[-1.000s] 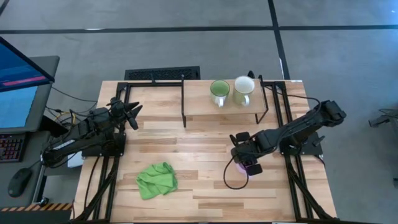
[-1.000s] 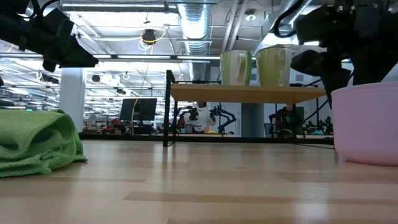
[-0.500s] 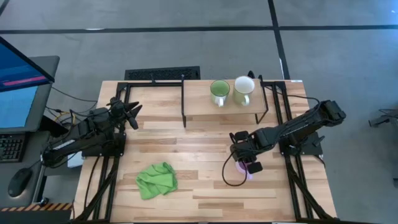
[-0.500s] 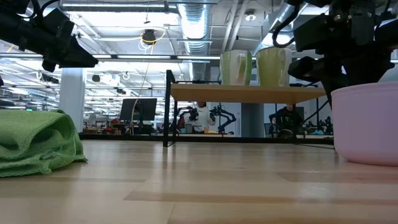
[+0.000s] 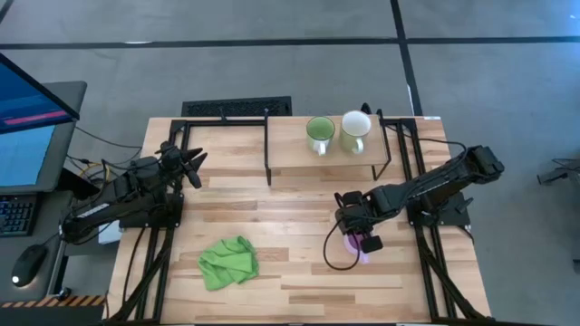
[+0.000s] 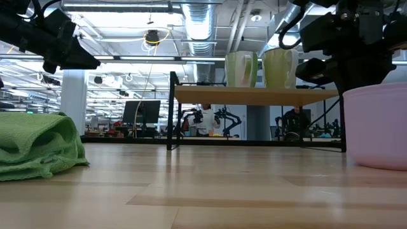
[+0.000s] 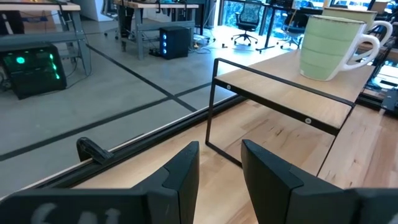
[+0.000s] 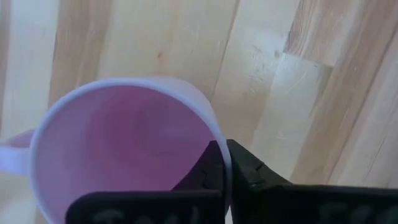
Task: Stack small to large cups/mugs on shelf
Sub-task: Put the pink mug on the shelf
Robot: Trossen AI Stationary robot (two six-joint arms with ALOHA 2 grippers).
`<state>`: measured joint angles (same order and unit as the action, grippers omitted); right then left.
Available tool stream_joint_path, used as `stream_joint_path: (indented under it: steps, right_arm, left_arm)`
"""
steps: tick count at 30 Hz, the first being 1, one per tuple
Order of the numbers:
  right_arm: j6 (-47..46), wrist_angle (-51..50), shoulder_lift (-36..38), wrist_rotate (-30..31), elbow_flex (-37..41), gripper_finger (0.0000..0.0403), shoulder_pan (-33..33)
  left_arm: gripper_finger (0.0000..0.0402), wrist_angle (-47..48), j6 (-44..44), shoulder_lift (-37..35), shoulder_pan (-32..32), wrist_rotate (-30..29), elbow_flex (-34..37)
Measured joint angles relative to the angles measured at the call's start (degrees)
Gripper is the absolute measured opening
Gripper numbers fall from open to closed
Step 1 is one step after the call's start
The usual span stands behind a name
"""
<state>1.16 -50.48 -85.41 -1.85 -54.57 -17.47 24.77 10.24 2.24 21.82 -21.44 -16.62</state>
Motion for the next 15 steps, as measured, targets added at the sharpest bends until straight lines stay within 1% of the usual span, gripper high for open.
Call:
stream_joint_path:
  steps: [5,9,15]
  right_arm:
    - [-1.21,0.26,1.09,1.41,-0.02,0.001,0.0]
    - [-4.32,0.09,2.33,2.36,-0.93,0.001,0.5]
    - [-7.64,-4.24,2.29,3.46,-6.47,0.001,1.94]
  left_arm:
    - [0.011,0.26,0.02,0.02,0.01,-0.07,0.0]
    - [0.011,0.29,0.02,0.02,0.01,-0.1,0.0]
    - [0.011,0.29,0.04,0.02,0.02,-0.05,0.0]
